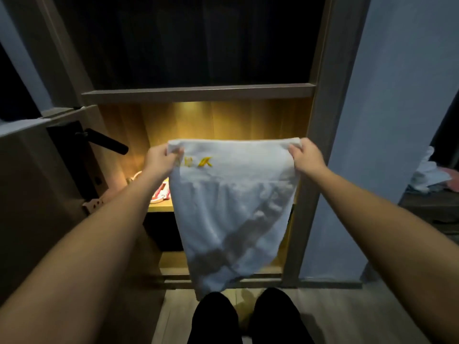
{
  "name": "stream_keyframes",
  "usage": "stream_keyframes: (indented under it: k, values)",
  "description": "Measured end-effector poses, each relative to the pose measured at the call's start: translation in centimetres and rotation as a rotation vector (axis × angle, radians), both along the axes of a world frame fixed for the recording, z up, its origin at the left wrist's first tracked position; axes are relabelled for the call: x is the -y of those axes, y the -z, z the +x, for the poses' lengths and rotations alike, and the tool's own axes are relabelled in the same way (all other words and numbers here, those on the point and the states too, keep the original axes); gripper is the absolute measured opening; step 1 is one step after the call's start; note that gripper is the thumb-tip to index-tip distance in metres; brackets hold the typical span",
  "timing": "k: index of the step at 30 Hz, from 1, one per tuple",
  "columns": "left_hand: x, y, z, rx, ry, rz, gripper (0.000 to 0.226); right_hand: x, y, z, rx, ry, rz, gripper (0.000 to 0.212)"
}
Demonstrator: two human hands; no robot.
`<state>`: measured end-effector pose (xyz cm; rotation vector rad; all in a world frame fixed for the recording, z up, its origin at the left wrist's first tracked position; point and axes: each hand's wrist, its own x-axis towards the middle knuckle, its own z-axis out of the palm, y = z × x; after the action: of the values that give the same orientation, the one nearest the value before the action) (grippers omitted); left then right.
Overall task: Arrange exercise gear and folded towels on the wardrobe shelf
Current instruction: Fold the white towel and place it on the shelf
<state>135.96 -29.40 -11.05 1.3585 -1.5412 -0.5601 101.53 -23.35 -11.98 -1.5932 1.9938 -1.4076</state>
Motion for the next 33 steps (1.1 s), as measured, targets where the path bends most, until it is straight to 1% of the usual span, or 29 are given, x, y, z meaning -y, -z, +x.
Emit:
stream_keyframes:
  k: [2, 3, 4, 5, 6, 7, 8, 9, 11, 13, 14, 15, 16, 17, 18, 19, 21, 22, 25, 26, 27, 28, 29, 30, 31, 33]
  values:
    - [0.2, -2.3, -0.1, -0.111, -0.019, -0.145, 0.02, 0.1, -2.5, 0.2, 0.047, -0.04, -0.195, 0.015]
    - [0.3, -2.4, -0.1, -0.145, -0.006, -0.168, 0.024, 0.3, -2.4, 0.2, 0.043, -0.061, -0.204, 0.013]
    - [0.4, -1.5, -0.3, -0.096, 0.009, -0.122, 0.024, 0.4, -1.2, 0.1, -0.013, -0.072, -0.099, 0.012]
    - [0.1, 0.2, -0.4, 0.021, 0.021, -0.023, 0.018, 0.1, 1.0, 0.2, -0.079, -0.051, 0.07, 0.017]
    - [-0.5, 2.1, -0.5, 0.132, 0.041, 0.081, 0.013, -0.5, 3.3, 0.4, -0.106, -0.033, 0.217, 0.023]
    - [-0.7, 3.5, -0.4, 0.175, 0.066, 0.143, 0.014, -0.9, 4.7, 0.3, -0.084, -0.026, 0.275, 0.026]
    - [-0.8, 3.8, -0.4, 0.161, 0.075, 0.151, 0.015, -1.0, 4.7, 0.3, -0.047, -0.022, 0.261, 0.026]
    - [-0.5, 3.3, -0.4, 0.132, 0.065, 0.131, 0.016, -0.8, 3.8, 0.2, -0.033, -0.003, 0.216, 0.025]
    - [0.3, 0.3, -0.7, 0.089, -0.01, 0.016, 0.018, -0.3, 0.1, 0.0, -0.009, 0.019, 0.076, 0.018]
    - [1.2, -2.4, -0.9, -0.043, -0.066, -0.125, 0.011, 0.3, -2.9, 0.1, 0.052, 0.022, -0.152, 0.018]
    - [1.2, -2.6, -1.1, -0.084, -0.067, -0.155, 0.013, 0.6, -3.0, 0.1, 0.046, 0.017, -0.199, 0.018]
    - [1.3, -1.9, -1.2, -0.044, -0.044, -0.118, 0.014, 0.9, -1.9, -0.1, -0.007, 0.014, -0.128, 0.014]
    - [1.1, -0.2, -1.1, 0.068, -0.012, -0.02, 0.015, 0.9, 0.2, -0.1, -0.081, 0.014, 0.049, 0.013]
    - [0.4, 1.8, -1.0, 0.168, 0.032, 0.098, 0.021, 0.6, 2.7, 0.0, -0.128, 0.015, 0.244, 0.019]
    - [-0.2, 3.6, -0.7, 0.219, 0.078, 0.186, 0.028, 0.2, 4.7, 0.0, -0.128, 0.029, 0.363, 0.026]
    - [-0.3, 4.8, -0.3, 0.214, 0.098, 0.225, 0.03, 0.2, 5.6, -0.1, -0.099, 0.04, 0.386, 0.028]
    - [0.2, 4.6, 0.0, 0.147, 0.085, 0.222, 0.024, 0.5, 4.9, -0.2, -0.094, 0.06, 0.315, 0.025]
    - [0.8, 3.9, -0.1, 0.104, 0.064, 0.184, 0.021, 0.7, 3.7, -0.3, -0.083, 0.055, 0.249, 0.023]
    - [2.2, 0.8, -0.6, 0.014, -0.049, -0.084, 0.012, 1.5, 0.5, 0.2, 0.041, 0.029, -0.138, 0.015]
    - [2.4, 0.5, -0.6, 0.019, -0.039, -0.106, 0.011, 1.7, 0.3, 0.4, 0.052, 0.029, -0.175, 0.012]
    - [2.4, 0.9, -0.6, 0.088, 0.004, -0.052, 0.012, 1.8, 0.9, 0.7, 0.012, 0.032, -0.087, 0.01]
    - [1.9, 2.0, -0.5, 0.211, 0.052, 0.058, 0.016, 1.7, 2.3, 1.0, -0.054, 0.037, 0.094, 0.013]
    - [1.2, 3.5, -0.3, 0.326, 0.084, 0.164, 0.019, 1.6, 3.9, 1.2, -0.101, 0.037, 0.277, 0.019]
    - [0.7, 4.5, 0.0, 0.384, 0.108, 0.221, 0.02, 1.5, 5.1, 1.2, -0.093, 0.042, 0.359, 0.024]
    - [0.4, 4.8, 0.2, 0.374, 0.114, 0.231, 0.021, 1.5, 5.1, 1.3, -0.064, 0.042, 0.352, 0.025]
    - [0.6, 3.2, 0.1, 0.357, 0.065, 0.173, 0.021, 2.0, 3.1, 1.3, -0.056, 0.045, 0.229, 0.02]
